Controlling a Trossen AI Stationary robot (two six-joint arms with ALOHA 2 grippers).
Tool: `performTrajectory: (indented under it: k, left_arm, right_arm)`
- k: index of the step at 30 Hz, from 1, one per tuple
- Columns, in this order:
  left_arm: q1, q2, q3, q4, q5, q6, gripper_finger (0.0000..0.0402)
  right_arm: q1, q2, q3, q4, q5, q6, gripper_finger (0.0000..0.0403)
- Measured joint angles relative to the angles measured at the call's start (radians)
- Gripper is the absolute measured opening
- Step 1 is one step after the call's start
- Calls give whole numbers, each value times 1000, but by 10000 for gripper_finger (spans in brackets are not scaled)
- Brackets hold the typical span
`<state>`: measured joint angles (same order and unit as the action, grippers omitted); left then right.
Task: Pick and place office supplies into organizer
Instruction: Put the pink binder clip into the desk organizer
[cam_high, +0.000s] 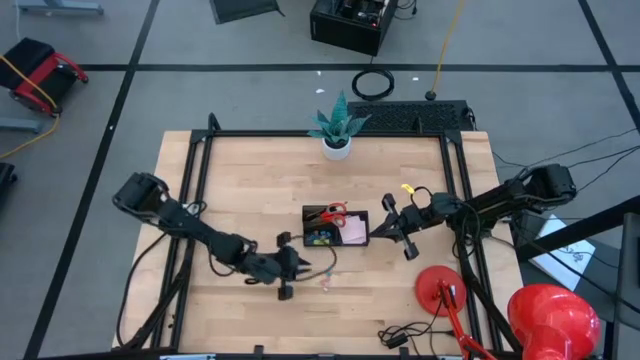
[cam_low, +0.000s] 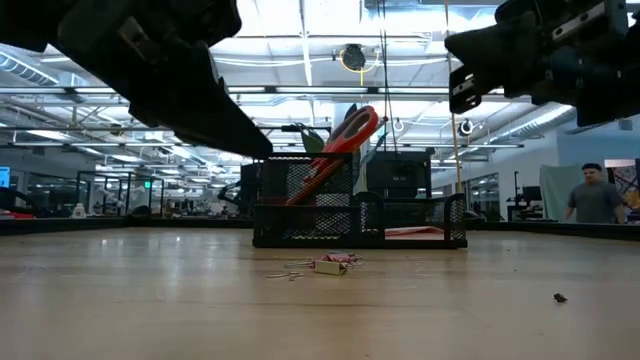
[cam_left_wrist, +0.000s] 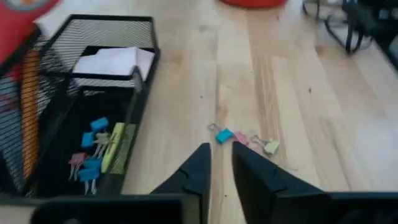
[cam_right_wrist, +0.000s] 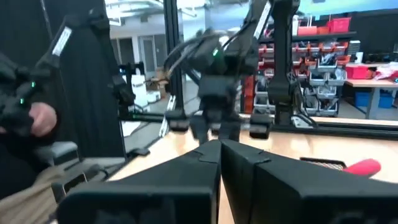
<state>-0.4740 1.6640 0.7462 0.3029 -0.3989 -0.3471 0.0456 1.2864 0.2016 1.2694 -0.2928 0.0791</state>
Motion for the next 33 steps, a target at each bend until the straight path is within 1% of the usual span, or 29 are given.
performTrajectory:
  k: [3,7,9,11,14,17,19,21,26,29,33]
  left_arm:
    - [-9,39,42,-25,-8,65,106]
    - [-10,69,92,-44,64,143,150]
    - [-5,78,130,-88,87,143,165]
    - [7,89,184,-161,92,106,175]
    - [32,132,271,-293,99,74,179]
    - [40,189,330,-371,148,118,179]
    - [40,222,352,-381,182,147,179]
    - [40,241,359,-380,193,155,179]
    - [46,266,366,-340,201,81,179]
    - [50,293,364,-361,202,71,179]
    - [58,324,365,-353,236,39,179]
  right_arm:
    - [2,-33,0,0,0,22,4]
    - [2,-72,0,-1,0,28,4]
    - [2,-86,0,-2,-1,18,4]
    - [2,-95,0,-4,0,17,4]
    - [2,-99,0,-23,-1,15,4]
    - [2,-99,0,-36,0,15,4]
    - [2,-99,0,-40,0,18,4]
    - [2,-99,0,-41,0,23,4]
    - [2,-99,0,-47,0,14,4]
    - [2,-99,0,-47,1,11,4]
    - [2,-99,0,-47,1,13,4]
